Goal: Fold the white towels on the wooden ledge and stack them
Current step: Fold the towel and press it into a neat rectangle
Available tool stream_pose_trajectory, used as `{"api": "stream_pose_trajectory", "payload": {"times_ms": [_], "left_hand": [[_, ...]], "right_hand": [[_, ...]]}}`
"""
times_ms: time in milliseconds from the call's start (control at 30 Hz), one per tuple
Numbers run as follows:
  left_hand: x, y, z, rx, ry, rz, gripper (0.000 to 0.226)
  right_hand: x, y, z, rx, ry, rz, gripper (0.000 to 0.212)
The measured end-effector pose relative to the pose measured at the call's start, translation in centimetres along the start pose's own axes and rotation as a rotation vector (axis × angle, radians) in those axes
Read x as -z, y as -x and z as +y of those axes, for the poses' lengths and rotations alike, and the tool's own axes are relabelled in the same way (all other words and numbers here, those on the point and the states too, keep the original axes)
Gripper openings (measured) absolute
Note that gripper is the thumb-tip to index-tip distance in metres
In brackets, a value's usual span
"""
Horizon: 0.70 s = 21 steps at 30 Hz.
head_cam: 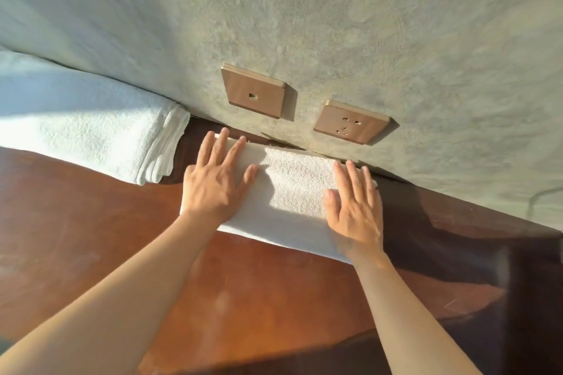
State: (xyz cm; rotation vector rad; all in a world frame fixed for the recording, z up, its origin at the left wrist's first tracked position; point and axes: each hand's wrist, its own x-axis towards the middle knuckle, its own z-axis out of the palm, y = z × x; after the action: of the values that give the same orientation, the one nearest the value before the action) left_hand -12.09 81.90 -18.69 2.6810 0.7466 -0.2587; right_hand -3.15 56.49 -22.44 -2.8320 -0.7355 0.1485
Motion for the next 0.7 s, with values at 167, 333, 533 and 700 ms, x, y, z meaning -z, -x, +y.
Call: {"api": "stream_pose_trajectory", "payload": {"times_ms": [167,333,533,700], "left_hand": [[1.3,-0.2,0.4,0.441,0.304,0.030,0.092],[2.4,0.0,-2.1,0.631,0.527,-0.203,0.099],[3.1,2.1,-2.9,0.613,0.933,-0.369,0.095],[5.8,3.6,-5.4,0.434,1.116,-0.390,0.094]], "right_hand": [[0.6,0.5,-0.5,-0.236,-0.331,0.046,0.074],[2.4,0.5,-1.5,-0.665,-0.586,0.068,0.074],[3.8,0.1,-2.0,-0.996,-0.662,-0.043,0.070],[5.1,2.1,-3.9,-1.093,-0.852,-0.176,0.067]]}}
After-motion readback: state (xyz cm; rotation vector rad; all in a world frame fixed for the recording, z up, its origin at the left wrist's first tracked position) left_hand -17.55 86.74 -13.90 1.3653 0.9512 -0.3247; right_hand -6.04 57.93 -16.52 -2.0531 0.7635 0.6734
